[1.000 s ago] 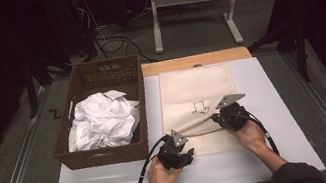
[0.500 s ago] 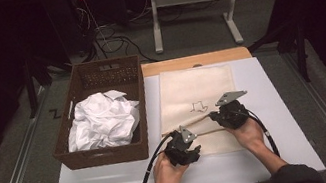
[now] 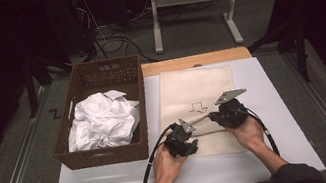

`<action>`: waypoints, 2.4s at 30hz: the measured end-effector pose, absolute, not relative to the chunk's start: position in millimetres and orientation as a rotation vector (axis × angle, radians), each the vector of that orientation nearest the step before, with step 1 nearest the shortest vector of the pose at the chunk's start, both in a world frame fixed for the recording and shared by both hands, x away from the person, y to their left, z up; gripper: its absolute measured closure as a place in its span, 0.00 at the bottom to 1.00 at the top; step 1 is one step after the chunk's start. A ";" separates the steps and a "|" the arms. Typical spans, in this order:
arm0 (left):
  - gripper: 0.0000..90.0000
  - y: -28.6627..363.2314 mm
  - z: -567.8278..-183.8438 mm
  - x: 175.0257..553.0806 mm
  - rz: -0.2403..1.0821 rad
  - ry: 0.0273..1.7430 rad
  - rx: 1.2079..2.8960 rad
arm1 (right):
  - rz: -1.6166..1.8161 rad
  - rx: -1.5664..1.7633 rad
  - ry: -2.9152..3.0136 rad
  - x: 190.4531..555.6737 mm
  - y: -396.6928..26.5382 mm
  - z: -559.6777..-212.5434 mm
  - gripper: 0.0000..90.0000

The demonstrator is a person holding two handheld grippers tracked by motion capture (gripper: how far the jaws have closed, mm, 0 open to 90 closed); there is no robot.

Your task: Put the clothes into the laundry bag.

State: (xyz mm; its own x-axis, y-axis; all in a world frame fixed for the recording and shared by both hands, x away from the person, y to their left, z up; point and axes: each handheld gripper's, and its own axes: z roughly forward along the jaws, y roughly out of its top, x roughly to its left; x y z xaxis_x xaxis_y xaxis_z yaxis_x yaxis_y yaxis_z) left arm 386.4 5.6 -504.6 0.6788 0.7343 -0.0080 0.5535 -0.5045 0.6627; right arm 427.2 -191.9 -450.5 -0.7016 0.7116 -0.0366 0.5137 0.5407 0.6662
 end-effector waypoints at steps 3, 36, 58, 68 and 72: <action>0.57 4.7 -505.0 386.2 0.372 0.985 2.249 | 0.939 1.034 2.468 428.9 -193.7 -446.0 0.98; 0.46 26.6 -449.3 371.7 0.144 0.917 2.262 | 0.898 1.006 2.461 431.4 -198.0 -430.6 0.98; 0.41 62.9 -414.3 371.8 0.253 0.961 2.312 | 0.896 0.940 2.465 428.9 -195.9 -433.9 0.98; 0.38 97.5 -401.8 376.9 0.381 1.062 2.328 | 0.910 0.915 2.465 427.6 -196.8 -433.8 0.98; 0.42 108.9 -395.4 377.8 0.365 1.061 2.282 | 0.893 0.900 2.457 426.8 -194.0 -435.2 0.98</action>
